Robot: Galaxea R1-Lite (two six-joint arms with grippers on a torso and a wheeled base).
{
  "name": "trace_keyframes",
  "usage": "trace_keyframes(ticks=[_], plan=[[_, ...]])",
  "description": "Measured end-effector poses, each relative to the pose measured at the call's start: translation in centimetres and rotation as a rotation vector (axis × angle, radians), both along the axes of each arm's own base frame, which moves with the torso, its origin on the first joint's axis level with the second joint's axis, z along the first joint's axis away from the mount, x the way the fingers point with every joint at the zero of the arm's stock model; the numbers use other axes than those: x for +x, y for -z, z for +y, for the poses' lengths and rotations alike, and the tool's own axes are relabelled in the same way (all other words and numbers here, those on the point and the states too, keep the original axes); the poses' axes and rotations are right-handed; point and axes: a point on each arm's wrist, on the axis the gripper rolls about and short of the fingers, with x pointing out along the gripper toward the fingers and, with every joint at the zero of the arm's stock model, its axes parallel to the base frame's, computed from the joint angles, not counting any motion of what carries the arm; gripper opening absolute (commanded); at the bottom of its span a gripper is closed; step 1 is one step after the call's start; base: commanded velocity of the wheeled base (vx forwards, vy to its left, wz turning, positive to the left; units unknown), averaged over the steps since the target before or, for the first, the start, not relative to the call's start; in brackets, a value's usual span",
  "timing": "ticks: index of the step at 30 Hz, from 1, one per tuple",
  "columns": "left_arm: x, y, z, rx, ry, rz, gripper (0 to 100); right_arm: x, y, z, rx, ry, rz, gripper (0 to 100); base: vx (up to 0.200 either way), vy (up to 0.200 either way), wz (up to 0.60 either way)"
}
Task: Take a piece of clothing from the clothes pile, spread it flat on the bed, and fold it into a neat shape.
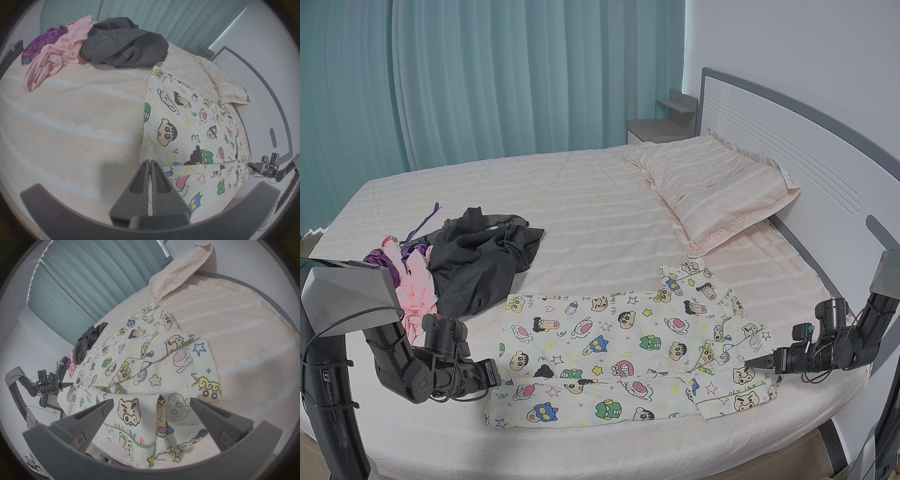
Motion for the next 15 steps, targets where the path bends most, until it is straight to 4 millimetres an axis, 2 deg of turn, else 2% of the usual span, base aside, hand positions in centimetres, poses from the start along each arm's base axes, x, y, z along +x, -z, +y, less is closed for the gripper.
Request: trace_keyframes(ticks=[5, 6, 15], plan=[[0.1, -0.1, -0.1, -0.001, 0.001, -0.004, 0, 0.3, 1.1, 0.2, 0.033, -0.042, 0.017, 100, 0.000, 0.000, 0.00], [0.1, -0.1, -0.1, -0.001, 0.002, -0.004, 0, 0.3, 1.2, 0.2, 0.039, -0.048, 0.020, 0, 0.000, 0.000, 0.00], [0.4, -0.1, -0.2, -0.001, 0.001, -0.010, 0, 0.5, 1.8, 0.2, 0.053, -0.054, 0.031, 0, 0.000, 0.000, 0.00]])
